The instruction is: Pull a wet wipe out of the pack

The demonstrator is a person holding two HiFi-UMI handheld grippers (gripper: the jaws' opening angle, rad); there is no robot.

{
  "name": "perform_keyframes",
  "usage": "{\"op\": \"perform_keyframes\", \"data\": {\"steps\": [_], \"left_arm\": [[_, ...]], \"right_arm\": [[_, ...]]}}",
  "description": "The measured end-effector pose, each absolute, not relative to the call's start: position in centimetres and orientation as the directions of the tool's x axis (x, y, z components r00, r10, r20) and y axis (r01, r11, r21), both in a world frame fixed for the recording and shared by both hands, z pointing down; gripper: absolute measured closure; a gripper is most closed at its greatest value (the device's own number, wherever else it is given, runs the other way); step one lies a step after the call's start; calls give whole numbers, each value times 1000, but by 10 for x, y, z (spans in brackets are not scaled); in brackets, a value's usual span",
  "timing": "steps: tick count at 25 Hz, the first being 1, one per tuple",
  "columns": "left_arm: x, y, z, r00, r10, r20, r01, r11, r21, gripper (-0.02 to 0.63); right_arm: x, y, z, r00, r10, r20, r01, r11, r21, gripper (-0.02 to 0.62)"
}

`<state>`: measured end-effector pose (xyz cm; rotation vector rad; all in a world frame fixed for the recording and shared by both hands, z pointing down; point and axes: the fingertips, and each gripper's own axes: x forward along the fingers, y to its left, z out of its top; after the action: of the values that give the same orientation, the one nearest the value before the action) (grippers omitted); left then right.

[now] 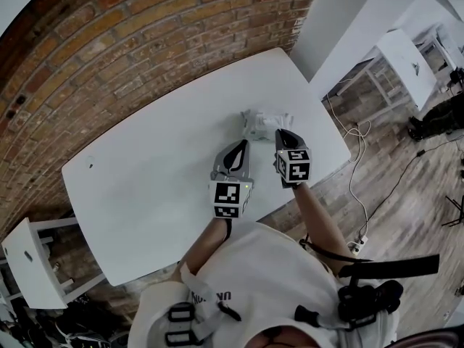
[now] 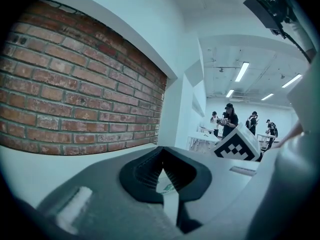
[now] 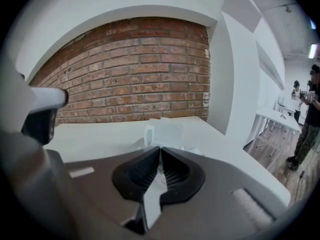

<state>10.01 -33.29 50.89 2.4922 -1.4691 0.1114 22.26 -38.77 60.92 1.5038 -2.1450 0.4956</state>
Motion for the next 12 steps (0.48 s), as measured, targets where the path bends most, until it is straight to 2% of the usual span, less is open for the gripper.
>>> {"op": "perform_keyframes", "data": {"steps": [8,12], "left_arm": [[97,-327,500,486,-857,171,-870,-456,187,603],[98,-322,494,494,-855,158,-864,-464,193,603]], "right_arm": [[226,-352,491,-361,-880,307,-928,371,-29,586],[215,-311,499,-447,-840,307,-891,448,-70,586]]}}
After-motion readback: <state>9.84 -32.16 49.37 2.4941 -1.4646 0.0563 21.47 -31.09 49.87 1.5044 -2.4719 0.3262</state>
